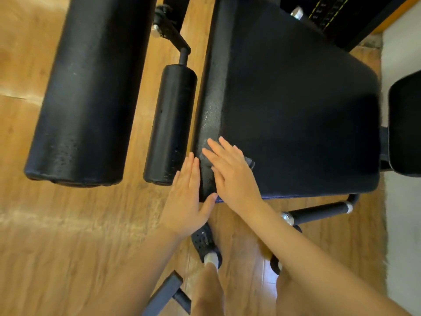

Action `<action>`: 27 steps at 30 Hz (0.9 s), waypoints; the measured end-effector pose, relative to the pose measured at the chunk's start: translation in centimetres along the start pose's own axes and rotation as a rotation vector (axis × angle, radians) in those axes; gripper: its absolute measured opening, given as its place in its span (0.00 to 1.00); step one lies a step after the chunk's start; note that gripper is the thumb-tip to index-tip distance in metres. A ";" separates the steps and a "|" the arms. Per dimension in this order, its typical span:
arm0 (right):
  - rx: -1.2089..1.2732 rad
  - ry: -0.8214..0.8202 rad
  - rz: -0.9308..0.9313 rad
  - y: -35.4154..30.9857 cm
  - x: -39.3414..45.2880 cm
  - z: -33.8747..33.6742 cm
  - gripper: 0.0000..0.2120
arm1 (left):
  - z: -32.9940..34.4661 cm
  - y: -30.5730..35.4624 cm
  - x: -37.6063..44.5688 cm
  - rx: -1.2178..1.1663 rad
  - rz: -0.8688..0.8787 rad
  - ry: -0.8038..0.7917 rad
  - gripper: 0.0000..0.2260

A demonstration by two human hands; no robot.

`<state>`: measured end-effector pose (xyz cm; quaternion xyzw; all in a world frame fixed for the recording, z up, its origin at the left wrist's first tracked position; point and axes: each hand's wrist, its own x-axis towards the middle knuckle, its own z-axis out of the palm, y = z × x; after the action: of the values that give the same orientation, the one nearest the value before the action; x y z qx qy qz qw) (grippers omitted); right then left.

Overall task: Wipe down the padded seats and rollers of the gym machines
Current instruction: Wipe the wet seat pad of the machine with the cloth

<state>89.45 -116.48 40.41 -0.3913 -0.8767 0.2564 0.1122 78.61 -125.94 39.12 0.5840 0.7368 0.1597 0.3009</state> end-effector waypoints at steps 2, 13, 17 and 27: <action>-0.015 -0.026 -0.033 0.8 0.4 -0.1 0.19 | -0.1 0.6 0.4 0.001 -0.037 0.037 0.32; 0.027 0.115 -0.004 6.1 2.2 -1.2 0.20 | 1.2 5.7 7.9 0.092 -0.260 0.279 0.30; -0.063 0.126 0.119 13.2 -1.0 -3.9 0.21 | 2.0 6.0 7.8 0.286 -0.223 0.248 0.29; -0.099 0.158 0.418 28.8 -7.3 -9.5 0.20 | 2.0 6.7 7.9 0.454 -0.202 0.184 0.30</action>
<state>116.21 -102.30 33.03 -0.5882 -0.7766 0.1996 0.1058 83.89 -116.80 39.45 0.5432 0.8325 0.0121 0.1084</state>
